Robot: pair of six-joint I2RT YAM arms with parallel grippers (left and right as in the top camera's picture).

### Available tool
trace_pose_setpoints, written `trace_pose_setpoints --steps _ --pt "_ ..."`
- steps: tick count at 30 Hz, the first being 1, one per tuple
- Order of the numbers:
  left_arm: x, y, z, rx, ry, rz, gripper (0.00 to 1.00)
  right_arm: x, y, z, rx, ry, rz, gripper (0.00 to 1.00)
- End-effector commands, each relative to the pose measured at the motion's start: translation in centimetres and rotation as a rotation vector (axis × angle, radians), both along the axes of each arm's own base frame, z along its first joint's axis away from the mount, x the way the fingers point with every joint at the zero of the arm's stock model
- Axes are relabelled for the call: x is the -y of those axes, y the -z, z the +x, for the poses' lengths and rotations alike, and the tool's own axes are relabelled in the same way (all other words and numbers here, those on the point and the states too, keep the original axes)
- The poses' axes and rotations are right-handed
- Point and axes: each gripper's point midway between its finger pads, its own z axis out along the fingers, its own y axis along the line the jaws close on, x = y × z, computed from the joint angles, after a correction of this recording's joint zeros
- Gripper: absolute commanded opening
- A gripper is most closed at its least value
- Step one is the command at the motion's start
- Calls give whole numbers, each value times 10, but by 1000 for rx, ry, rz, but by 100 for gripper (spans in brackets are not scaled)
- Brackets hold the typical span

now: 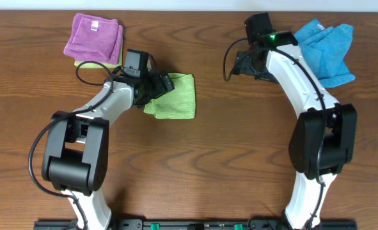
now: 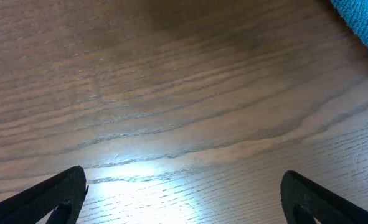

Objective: Fold the cloth
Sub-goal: 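Release the folded green cloth with the left gripper and pull back left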

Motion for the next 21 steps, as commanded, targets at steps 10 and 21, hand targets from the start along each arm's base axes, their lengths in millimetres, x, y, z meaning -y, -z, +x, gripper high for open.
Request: trace_pose_setpoints --steps 10,21 --pt "3 0 6 3 -10 -24 60 -4 -14 -5 12 -23 -4 99" --pt "1 2 6 0 -14 -13 9 -4 -14 -6 10 -23 -5 99"
